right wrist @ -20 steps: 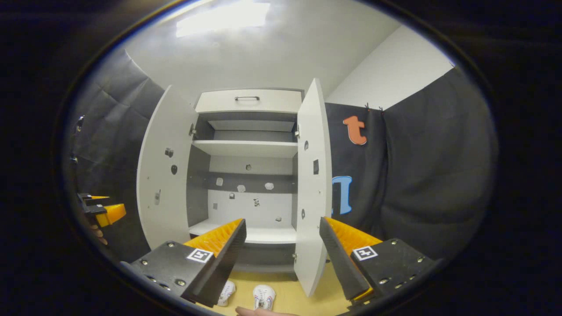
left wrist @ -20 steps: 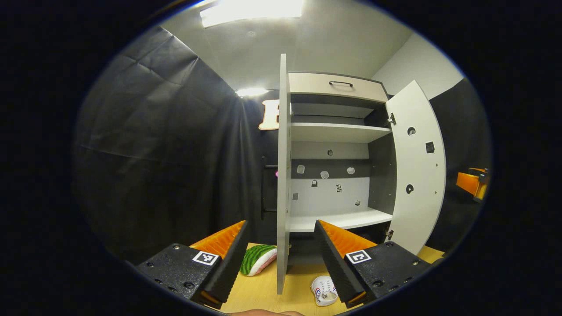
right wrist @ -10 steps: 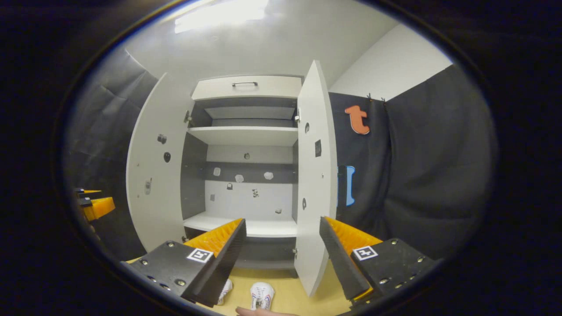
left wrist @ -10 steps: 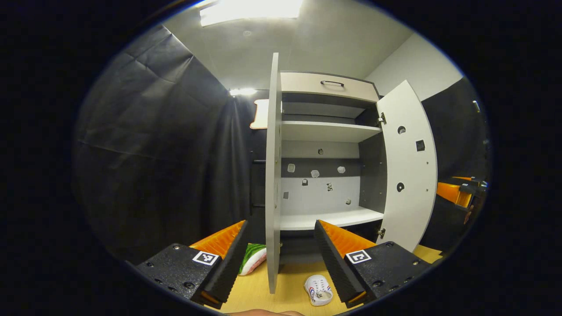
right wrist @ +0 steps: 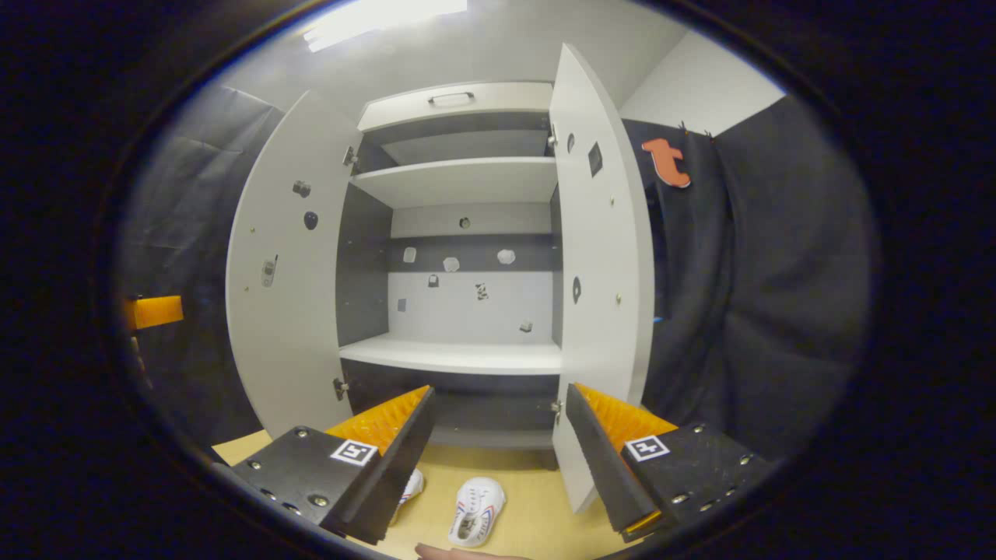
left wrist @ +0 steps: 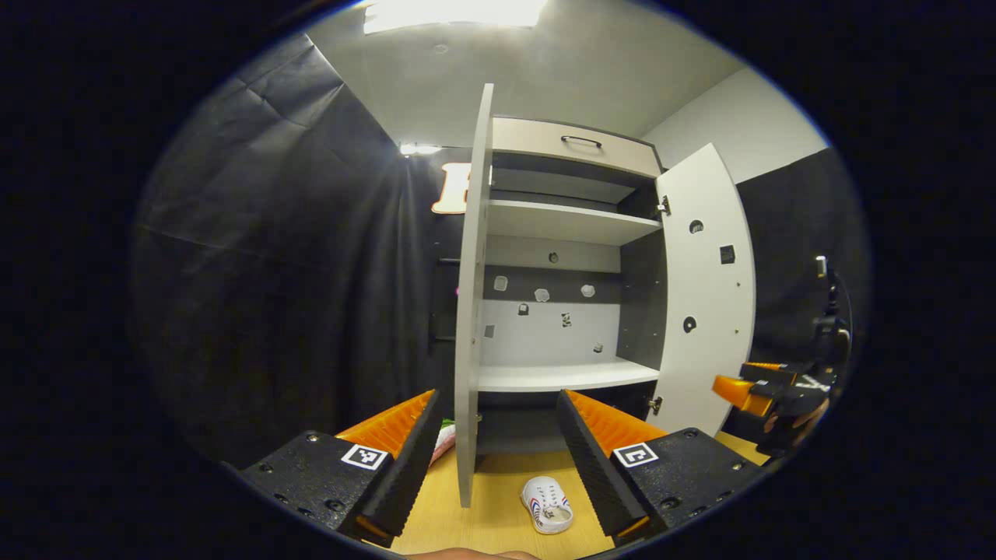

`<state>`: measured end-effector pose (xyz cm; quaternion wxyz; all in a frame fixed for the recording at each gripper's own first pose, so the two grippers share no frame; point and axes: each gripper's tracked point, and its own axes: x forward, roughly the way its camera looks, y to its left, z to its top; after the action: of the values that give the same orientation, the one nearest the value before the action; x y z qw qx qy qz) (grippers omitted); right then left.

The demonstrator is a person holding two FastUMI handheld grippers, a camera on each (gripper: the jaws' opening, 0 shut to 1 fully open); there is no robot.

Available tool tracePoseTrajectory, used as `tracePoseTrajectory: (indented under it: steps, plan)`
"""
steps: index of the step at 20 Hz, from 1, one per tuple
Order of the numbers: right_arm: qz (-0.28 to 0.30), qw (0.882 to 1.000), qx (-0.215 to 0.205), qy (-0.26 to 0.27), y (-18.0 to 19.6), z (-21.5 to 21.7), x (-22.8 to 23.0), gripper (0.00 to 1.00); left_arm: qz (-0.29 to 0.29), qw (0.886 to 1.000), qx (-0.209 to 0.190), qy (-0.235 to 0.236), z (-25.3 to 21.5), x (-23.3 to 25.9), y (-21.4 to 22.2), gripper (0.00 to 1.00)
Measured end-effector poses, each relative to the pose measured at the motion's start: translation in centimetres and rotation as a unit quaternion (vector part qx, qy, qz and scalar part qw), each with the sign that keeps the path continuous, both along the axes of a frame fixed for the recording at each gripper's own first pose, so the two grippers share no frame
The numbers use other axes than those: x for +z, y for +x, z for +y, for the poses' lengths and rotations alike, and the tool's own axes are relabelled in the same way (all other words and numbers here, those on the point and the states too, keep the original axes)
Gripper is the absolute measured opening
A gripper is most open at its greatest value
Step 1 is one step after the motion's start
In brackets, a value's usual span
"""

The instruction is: Grab one shoe with the right hand and put it into the shoe cabinet, grab the other shoe with the left hand and put it into the shoe cabinet; then close the right door with the right hand and the left door with the left hand.

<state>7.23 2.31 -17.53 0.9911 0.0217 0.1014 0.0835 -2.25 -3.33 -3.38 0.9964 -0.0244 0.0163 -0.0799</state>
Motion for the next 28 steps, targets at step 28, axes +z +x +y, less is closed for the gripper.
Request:
tracePoseTrajectory:
  steps: [28]
  plan:
    - [0.278,0.959,-0.052,-0.010,-1.2,8.0,-36.9,0.75,0.010,0.999,-0.020,0.029,-1.1,-5.8,-0.9,0.90]
